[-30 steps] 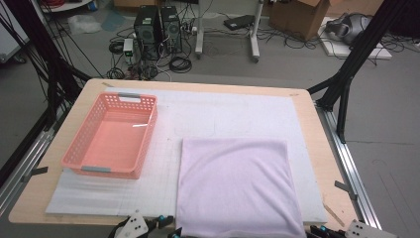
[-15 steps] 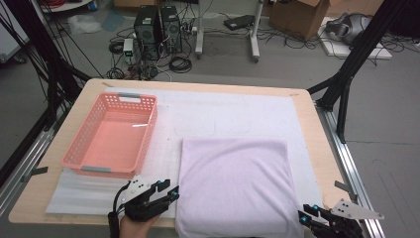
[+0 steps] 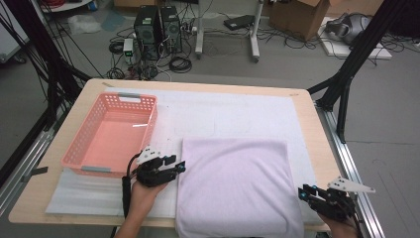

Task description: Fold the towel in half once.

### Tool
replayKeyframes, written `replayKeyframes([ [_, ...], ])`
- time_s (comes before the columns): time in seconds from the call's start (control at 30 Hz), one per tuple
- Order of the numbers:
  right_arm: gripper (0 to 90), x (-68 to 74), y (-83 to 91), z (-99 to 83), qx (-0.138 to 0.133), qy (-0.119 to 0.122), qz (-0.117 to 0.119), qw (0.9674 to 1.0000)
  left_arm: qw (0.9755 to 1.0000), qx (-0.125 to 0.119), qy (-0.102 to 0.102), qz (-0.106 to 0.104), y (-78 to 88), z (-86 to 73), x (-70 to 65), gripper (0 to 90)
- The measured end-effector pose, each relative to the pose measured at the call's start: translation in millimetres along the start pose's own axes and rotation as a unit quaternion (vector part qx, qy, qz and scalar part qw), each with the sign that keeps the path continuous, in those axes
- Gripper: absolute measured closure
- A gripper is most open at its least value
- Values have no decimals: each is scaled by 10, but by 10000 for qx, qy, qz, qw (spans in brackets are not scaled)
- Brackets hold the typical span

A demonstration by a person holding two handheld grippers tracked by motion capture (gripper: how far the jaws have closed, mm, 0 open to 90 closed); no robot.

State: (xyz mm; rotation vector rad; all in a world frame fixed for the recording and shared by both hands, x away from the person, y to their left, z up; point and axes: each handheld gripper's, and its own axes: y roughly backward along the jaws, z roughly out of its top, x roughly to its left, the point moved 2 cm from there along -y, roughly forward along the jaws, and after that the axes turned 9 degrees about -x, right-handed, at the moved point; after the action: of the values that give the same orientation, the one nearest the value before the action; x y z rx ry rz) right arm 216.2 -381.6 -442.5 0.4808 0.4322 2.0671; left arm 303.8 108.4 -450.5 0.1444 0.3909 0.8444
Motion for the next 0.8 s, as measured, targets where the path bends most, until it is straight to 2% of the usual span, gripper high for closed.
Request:
replayKeyframes([
  [0.07, 680, -45, -101, 51, 23, -6, -28, 10000, 10000, 74, -37, 4, -117, 33, 48, 503],
  [0.1, 680, -64, -149, 79, 42, -2, -29, 10000, 10000, 28, -63, 16, -168, 43, 68, 502],
  [0.2, 681, -120, -287, 158, 78, 22, -1, 10000, 9994, 222, -220, 120, -335, 93, 126, 489],
  [0.27, 680, -144, -364, 205, 119, 26, 24, 9999, 9994, -35, -239, 237, -397, 107, 178, 491],
  [0.33, 678, -158, -430, 247, 126, 49, 44, 9999, 9989, 317, -178, 297, -482, 128, 240, 509],
  [0.4, 678, -156, -480, 289, 131, 72, 79, 9999, 9986, 405, -159, 299, -557, 155, 273, 494],
  [0.47, 677, -148, -524, 323, 139, 97, 115, 9998, 9976, 479, -222, 457, -620, 181, 310, 490],
  [0.57, 673, -131, -578, 351, 138, 98, 179, 9997, 9955, 663, -83, 674, -711, 190, 390, 473],
  [0.6, 668, -128, -596, 351, 140, 122, 209, 9996, 9948, 740, -32, 693, -732, 194, 402, 494],
  [0.67, 668, -107, -622, 344, 186, 119, 248, 9994, 9951, 740, -101, 650, -750, 210, 411, 546],
  [0.73, 669, -103, -646, 339, 208, 181, 273, 9992, 9935, 788, -227, 786, -771, 211, 407, 702],
  [0.77, 672, -102, -655, 340, 200, 179, 275, 9993, 9935, 754, -212, 827, -774, 214, 409, 856],
  [0.8, 674, -103, -658, 343, 197, 169, 266, 9993, 9929, 715, -173, 933, -773, 223, 423, 866],
])
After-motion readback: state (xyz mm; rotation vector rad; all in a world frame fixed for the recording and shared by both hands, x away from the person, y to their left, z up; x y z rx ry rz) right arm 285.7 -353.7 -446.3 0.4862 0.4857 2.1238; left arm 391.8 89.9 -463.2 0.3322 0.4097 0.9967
